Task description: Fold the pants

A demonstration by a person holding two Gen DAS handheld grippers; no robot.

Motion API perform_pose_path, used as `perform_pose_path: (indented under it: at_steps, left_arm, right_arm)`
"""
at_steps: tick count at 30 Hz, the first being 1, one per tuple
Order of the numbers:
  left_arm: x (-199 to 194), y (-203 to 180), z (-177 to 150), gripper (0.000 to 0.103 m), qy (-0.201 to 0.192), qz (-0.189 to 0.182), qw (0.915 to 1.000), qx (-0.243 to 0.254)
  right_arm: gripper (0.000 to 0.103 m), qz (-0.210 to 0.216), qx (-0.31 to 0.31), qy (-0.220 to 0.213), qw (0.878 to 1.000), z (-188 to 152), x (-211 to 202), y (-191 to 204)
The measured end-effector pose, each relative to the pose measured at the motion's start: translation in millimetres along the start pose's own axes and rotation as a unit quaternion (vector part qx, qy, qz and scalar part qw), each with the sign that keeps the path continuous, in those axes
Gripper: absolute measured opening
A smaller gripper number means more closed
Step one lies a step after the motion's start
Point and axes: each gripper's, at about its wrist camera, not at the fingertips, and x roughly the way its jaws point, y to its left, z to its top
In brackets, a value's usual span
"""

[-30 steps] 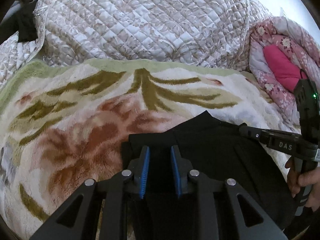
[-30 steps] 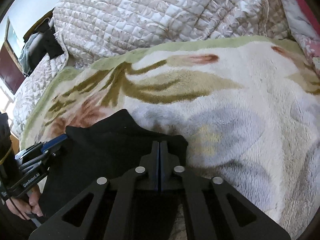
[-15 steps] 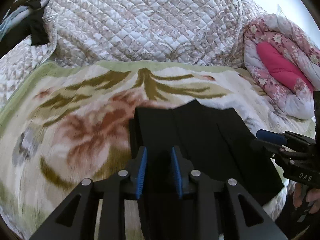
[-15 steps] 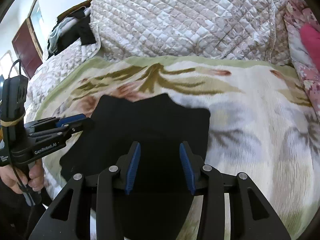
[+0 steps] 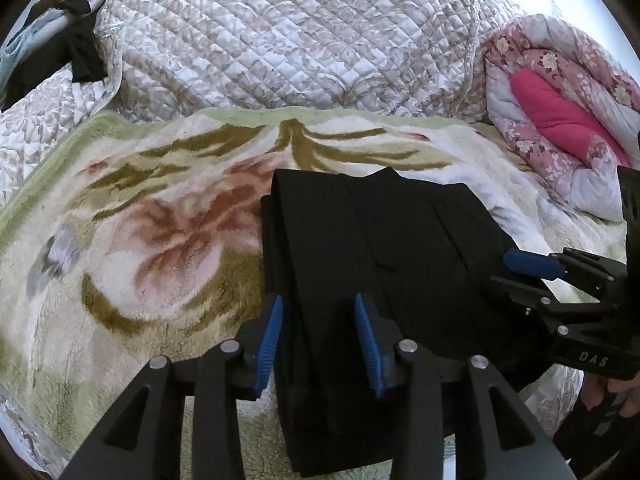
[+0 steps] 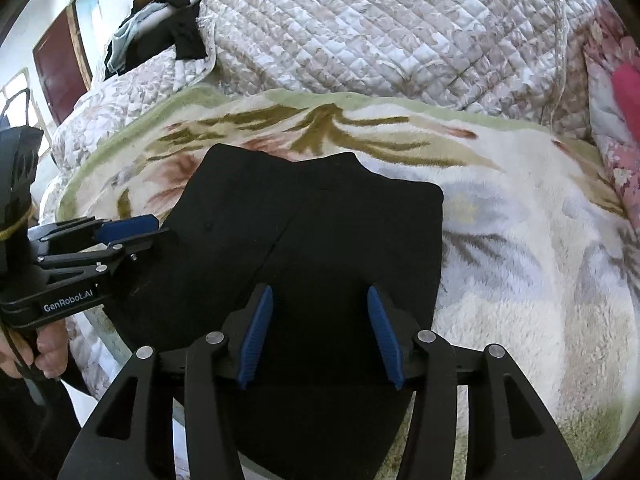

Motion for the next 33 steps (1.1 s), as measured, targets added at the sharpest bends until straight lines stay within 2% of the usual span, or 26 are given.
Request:
perform_pose_path:
  at_steps: [5, 7, 9, 12, 14, 17, 20, 23, 26, 30, 32, 33]
  left_arm:
    - [-1, 4, 1, 0.047, 0.001, -0.002, 1.0000, -0.005]
    - [-1, 9, 4, 0.048, 0.002, -0.002, 1.0000, -0.007]
    - [-2, 20, 6, 0.048, -0.002, 0.008, 0.9998, -0.020]
    - [1, 36, 10, 0.048, 0.002, 0.007, 0.9990, -0.045]
    - [1, 44, 12, 0.048, 0.004, -0.002, 0.9980, -0.063]
    - [-2, 44, 13, 0.048, -0.004, -0.029, 0.9969, -0.073]
    - [-3, 34, 13, 0.048, -0.004, -0.054, 0.9966, -0.063]
    - [-4, 25, 14, 0.048, -0.008, -0.060, 0.9970, -0.048]
    - [-10, 17, 13, 0.049, -0.019, -0.072, 0.9966, -0.035]
    - [-8, 1, 5, 0.049, -0.002, -0.075, 0.9972, -0.002]
    - [-8, -3, -3, 0.052, 0.000, -0.065, 0.9978, 0.012]
    - [-10, -3, -6, 0.052, 0.000, -0.062, 0.9980, 0.017]
  right_arm:
    - [0.051, -0.005, 0.001, -0.001, 1.000, 1, -2, 0]
    - [0.051, -0.020, 0.001, -0.008, 1.000, 2, -6, -3]
    - [0.051, -0.034, 0.020, -0.018, 0.999, 3, -11, -14]
    - [0.051, -0.022, 0.082, -0.014, 0.996, 4, -12, -37]
    - [0.051, -0.006, 0.120, -0.006, 0.993, 2, -10, -50]
    - [0.051, 0.001, 0.134, -0.003, 0.991, 2, -10, -53]
    - [0.051, -0.012, 0.117, -0.010, 0.993, 4, -13, -47]
    - [0.051, -0.025, 0.090, -0.021, 0.995, 8, -16, -38]
    - [0.051, -0.011, 0.053, -0.021, 0.998, 8, -16, -23]
    - [0.051, 0.019, -0.025, 0.008, 0.999, 1, -6, 7]
    - [0.051, -0.002, -0.065, -0.003, 0.998, -4, -8, 17]
    - [0.051, 0.002, -0.069, 0.000, 0.998, -5, -9, 17]
